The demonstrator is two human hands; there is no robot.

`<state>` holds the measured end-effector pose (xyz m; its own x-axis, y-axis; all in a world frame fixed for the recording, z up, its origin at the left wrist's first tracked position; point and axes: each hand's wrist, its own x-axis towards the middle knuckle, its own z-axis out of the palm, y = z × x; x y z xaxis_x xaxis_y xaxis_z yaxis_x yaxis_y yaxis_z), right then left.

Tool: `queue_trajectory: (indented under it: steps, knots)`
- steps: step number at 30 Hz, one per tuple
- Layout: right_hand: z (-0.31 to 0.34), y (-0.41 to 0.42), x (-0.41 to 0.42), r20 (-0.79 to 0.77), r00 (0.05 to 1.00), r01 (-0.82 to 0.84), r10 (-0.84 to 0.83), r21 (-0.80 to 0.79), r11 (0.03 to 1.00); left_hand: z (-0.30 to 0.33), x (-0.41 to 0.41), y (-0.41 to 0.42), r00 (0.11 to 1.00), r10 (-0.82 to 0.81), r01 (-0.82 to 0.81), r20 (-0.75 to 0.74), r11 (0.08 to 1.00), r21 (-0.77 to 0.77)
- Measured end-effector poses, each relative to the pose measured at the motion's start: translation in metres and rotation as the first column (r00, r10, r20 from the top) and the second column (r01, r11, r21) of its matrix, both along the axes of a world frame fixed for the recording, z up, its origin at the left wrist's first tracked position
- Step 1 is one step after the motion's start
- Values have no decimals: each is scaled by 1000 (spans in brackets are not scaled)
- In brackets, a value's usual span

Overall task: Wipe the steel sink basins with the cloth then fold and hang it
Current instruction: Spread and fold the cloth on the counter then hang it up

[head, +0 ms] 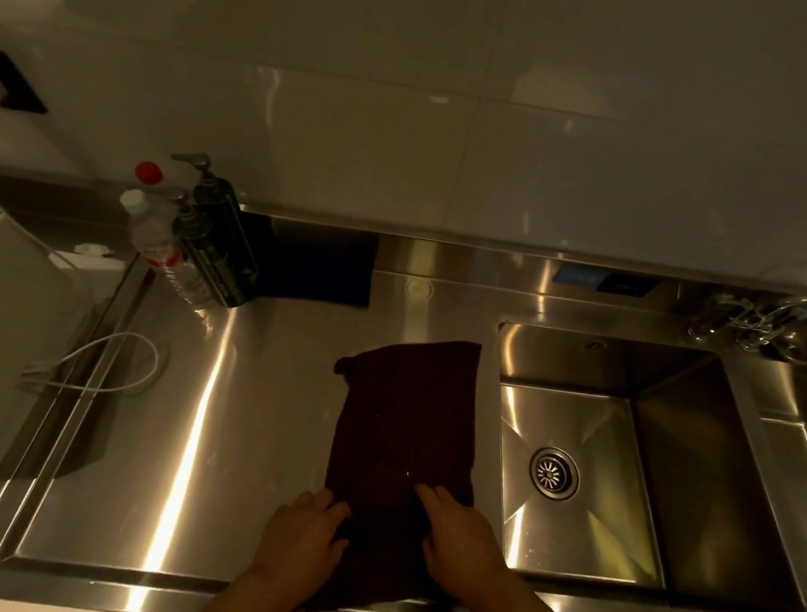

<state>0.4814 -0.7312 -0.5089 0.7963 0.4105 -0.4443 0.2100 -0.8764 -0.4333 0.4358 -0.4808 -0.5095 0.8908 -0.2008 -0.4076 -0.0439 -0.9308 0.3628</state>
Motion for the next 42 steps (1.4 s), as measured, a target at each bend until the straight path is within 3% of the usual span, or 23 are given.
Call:
queue_trajectory:
  steps: [3,6,11,19,26,34,39,42]
  knots:
    - [2,0,-6,-29,999,-38,37,-18,999,3,1,0,1000,-7,8,-14,1000,23]
    - [8,2,8,42,998,-46,46,-12,999,11,18,0,1000,10,-10,15,999,31]
    - [24,10,81,199,977,70,-76,38,997,20,82,3,981,147,-137,123,987,-84]
    - [28,14,188,246,959,154,-144,-24,988,5,186,8,963,205,-185,178,975,-121]
    - [5,7,218,227,953,222,-200,-73,972,-13,225,12,982,147,-140,119,988,-60]
    - [-6,0,224,333,920,270,-209,-151,951,-18,226,8,986,144,-137,84,986,-91]
    - [3,-4,230,363,883,308,-298,32,951,-10,232,17,948,307,-272,83,918,-289]
    - [14,-8,239,234,872,375,-430,245,894,1,247,27,894,443,-427,-73,789,-440]
